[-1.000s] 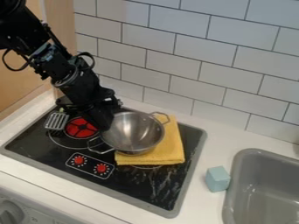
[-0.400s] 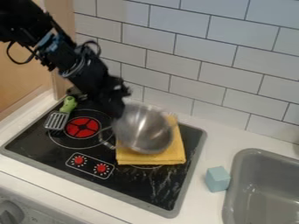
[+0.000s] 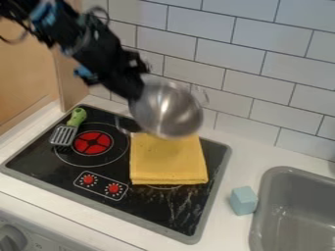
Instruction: Move the silver pot to the bottom left side of the stove
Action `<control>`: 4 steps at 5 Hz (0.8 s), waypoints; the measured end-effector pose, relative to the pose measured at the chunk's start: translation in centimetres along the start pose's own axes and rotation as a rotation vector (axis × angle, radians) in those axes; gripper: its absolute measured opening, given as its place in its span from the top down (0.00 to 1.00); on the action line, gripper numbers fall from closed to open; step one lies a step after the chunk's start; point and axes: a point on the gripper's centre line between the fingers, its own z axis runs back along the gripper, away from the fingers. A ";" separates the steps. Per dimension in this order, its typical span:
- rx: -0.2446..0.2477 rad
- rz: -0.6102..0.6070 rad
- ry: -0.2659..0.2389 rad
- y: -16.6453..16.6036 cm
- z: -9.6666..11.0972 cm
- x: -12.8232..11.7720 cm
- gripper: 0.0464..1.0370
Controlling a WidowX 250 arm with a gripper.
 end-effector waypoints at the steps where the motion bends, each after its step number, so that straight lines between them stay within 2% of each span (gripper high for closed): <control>1: 0.048 0.032 -0.038 1.3 1.7 -0.1 1.00; 2: 0.101 0.072 -0.057 2.6 3.2 -1.1 1.00; 3: 0.149 0.110 -0.049 4.3 4.3 -3.0 1.00; 4: 0.156 0.122 -0.038 5.4 5.0 -4.1 1.00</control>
